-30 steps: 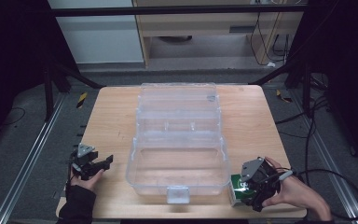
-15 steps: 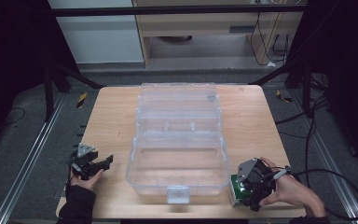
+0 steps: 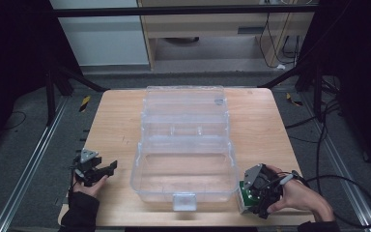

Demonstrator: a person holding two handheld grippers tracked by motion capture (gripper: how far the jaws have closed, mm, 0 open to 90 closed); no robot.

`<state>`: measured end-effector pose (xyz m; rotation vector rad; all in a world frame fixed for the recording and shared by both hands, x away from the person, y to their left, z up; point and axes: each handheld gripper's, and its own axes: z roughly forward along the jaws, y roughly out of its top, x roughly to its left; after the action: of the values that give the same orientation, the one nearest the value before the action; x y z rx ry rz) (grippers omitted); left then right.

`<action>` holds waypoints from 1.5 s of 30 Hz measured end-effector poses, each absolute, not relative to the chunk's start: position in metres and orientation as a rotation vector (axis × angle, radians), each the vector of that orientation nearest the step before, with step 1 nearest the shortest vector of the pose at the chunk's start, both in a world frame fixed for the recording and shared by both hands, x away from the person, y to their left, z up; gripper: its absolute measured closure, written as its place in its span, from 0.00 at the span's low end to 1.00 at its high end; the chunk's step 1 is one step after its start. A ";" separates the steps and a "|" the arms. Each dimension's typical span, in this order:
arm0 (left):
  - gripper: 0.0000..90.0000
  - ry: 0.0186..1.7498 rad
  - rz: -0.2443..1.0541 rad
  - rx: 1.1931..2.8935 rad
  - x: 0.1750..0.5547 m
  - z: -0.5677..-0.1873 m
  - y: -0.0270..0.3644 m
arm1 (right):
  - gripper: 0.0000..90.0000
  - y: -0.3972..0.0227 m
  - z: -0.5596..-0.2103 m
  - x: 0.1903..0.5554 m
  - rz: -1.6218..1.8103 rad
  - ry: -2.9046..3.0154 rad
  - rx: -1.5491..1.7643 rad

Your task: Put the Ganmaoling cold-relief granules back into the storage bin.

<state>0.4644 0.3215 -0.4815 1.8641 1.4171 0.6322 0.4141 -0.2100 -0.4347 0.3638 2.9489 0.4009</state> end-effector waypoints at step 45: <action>0.35 1.418 0.631 1.868 0.465 -0.482 0.321 | 0.18 -0.228 -0.430 0.409 0.479 2.962 0.462</action>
<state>0.4647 0.3214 -0.4818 1.8682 1.4181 0.6307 0.4091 -0.2283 -0.4303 0.4619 2.9625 0.4794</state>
